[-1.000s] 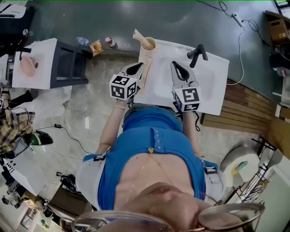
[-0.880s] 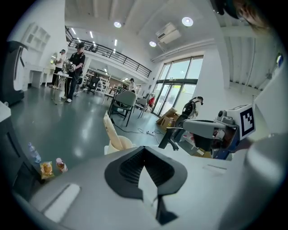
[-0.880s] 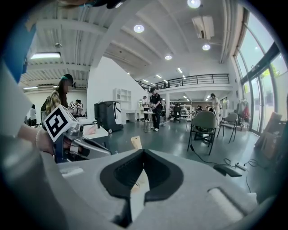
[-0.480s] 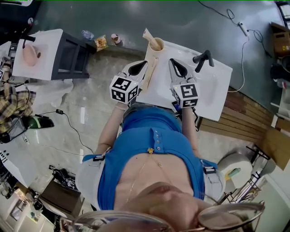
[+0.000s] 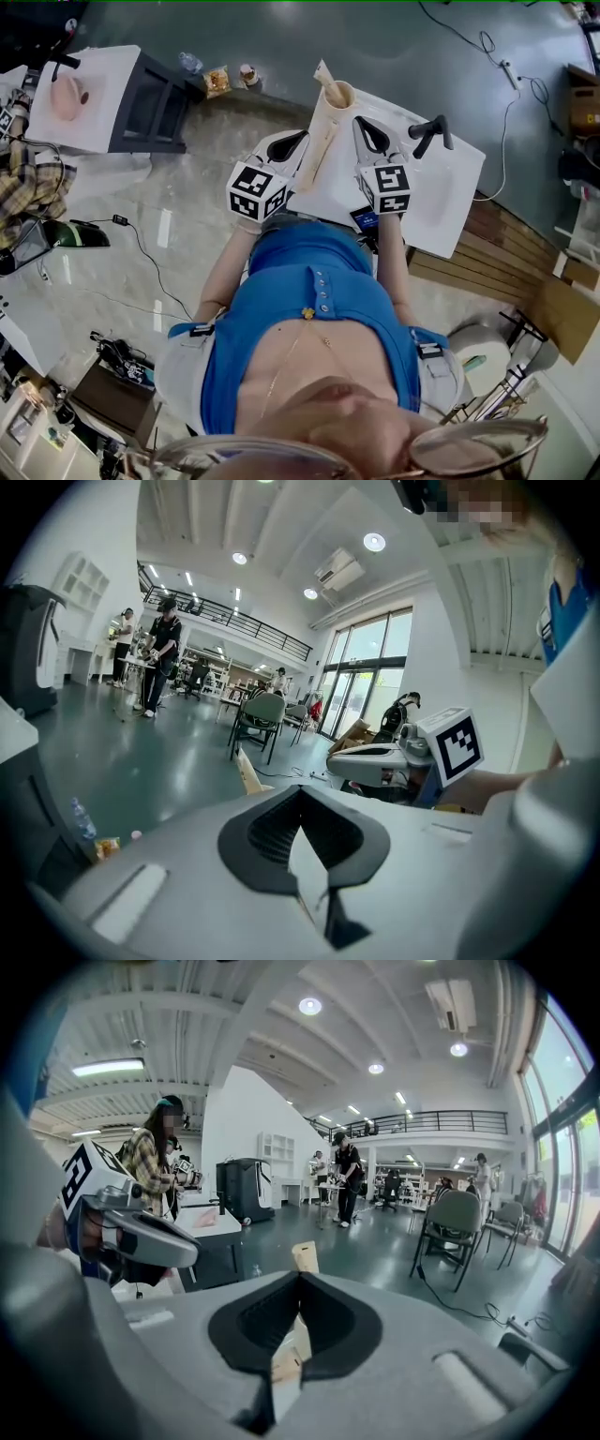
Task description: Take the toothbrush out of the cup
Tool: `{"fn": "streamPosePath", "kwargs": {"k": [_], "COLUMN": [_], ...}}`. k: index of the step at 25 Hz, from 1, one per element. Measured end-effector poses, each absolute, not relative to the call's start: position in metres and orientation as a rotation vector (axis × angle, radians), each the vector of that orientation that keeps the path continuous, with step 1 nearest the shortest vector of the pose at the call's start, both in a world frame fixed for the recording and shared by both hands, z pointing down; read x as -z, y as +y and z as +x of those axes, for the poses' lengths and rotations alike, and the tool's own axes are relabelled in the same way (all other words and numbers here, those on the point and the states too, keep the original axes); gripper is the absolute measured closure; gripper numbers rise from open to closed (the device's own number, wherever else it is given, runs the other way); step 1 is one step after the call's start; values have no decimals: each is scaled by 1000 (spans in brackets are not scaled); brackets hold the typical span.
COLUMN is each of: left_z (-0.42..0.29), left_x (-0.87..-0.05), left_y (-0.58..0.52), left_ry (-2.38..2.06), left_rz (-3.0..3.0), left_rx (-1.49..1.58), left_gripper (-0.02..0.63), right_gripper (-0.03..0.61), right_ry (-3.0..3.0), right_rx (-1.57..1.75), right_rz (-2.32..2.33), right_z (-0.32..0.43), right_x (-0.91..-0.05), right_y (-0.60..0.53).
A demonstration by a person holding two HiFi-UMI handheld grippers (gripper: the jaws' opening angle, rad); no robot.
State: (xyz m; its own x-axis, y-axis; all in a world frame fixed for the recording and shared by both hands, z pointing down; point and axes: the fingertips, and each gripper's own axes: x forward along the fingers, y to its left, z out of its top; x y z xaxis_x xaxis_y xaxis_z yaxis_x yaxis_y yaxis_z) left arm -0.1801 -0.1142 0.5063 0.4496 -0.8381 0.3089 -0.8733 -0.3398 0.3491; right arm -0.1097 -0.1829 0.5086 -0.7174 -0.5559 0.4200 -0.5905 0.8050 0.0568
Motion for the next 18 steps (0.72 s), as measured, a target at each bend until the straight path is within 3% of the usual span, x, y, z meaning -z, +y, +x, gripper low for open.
{"fn": "streamPosePath", "kwargs": {"k": [18], "left_z": [-227], "left_x": [-508], "left_y": [-87], "left_ry": [-1442], "left_rz": [2216], "left_rx": [-94], "left_gripper": [612], "right_gripper": [575], "right_ry": [-2460], "right_rx": [-78], "right_rz": [789], "right_z": [-162], "right_x": [-551], "right_y": [-201]}}
